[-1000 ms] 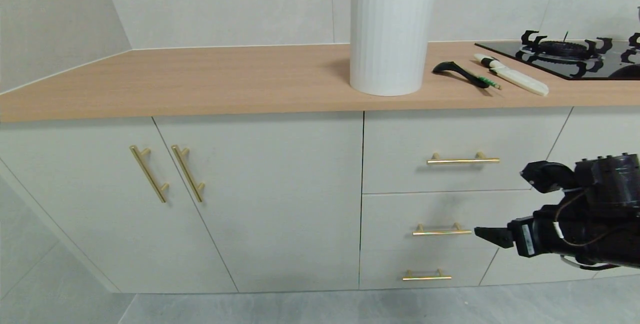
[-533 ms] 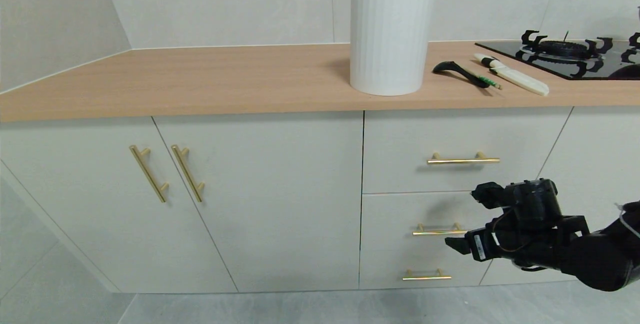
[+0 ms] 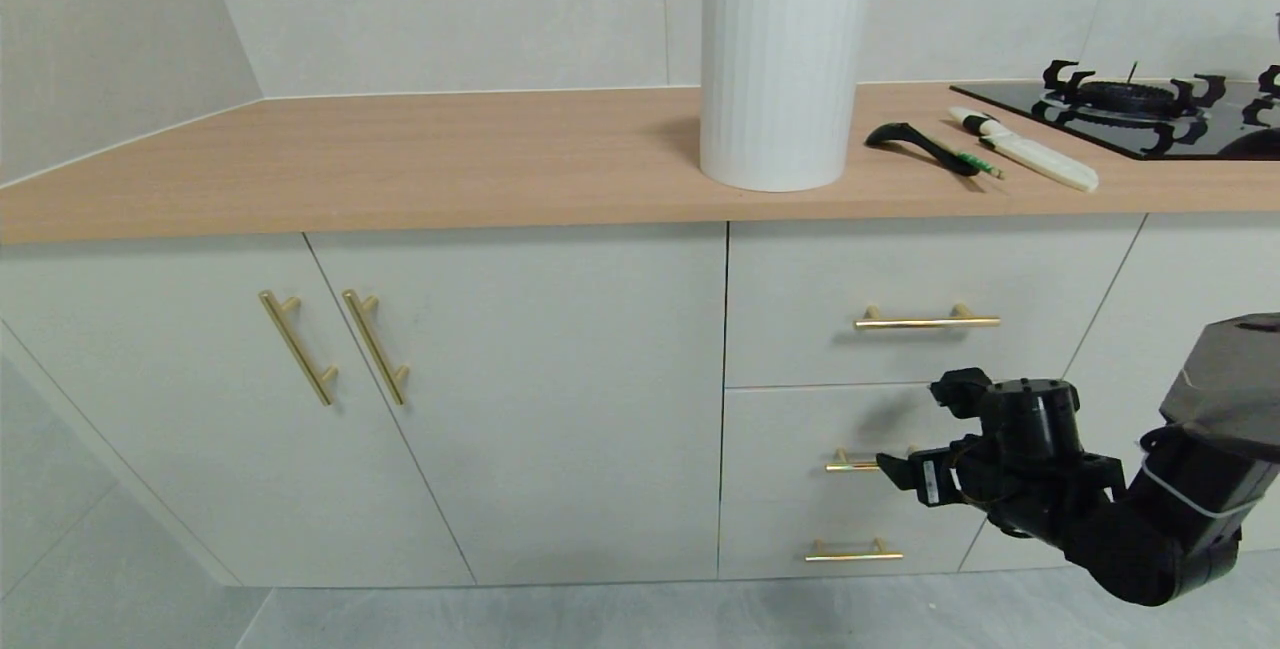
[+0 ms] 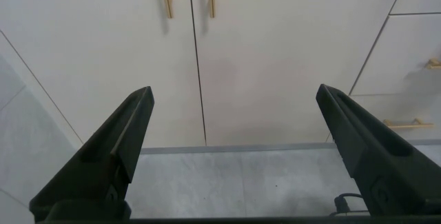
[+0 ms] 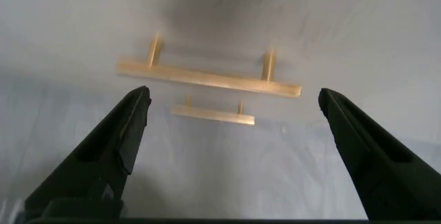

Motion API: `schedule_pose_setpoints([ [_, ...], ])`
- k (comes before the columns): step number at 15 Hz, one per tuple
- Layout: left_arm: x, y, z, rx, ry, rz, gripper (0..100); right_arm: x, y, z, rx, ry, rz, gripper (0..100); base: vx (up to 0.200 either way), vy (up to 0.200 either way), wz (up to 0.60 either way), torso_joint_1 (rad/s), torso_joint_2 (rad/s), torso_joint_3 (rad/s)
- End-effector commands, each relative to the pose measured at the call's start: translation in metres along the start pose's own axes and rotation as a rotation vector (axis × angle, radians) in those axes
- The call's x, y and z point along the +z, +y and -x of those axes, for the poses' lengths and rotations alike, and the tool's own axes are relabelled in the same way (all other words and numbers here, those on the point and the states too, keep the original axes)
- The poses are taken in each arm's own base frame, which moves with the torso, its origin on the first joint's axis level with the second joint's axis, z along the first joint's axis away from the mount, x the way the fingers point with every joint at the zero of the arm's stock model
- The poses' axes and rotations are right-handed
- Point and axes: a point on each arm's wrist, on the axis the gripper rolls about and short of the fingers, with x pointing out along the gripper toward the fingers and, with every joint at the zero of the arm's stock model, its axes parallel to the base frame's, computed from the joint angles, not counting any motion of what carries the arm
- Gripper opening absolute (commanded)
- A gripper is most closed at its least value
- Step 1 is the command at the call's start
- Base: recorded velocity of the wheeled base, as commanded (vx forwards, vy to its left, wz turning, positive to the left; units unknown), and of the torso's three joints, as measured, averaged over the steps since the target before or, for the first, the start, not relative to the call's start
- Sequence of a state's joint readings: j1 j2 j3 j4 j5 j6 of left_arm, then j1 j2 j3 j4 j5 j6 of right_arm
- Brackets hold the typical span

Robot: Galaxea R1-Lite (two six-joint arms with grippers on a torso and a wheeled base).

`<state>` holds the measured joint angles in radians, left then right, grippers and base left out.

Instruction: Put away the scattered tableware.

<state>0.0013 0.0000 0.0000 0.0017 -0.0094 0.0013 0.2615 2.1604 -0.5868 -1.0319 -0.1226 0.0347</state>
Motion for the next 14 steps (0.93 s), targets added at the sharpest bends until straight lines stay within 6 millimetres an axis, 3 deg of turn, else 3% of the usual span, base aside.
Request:
schedule_pose_setpoints([
  [1,0.000,0.000,0.000,0.000,0.000,0.000,100,-0.015,0.001,-0.015,-0.011,0.021,-0.010,100,0.000,0.000,0.00,0.000,0.00,0.000],
  [14,0.000,0.000,0.000,0.000,0.001,0.000,100,-0.024,0.004,-0.055,-0.083,-0.010,-0.119,100,0.000,0.000,0.00,0.000,0.00,0.000],
])
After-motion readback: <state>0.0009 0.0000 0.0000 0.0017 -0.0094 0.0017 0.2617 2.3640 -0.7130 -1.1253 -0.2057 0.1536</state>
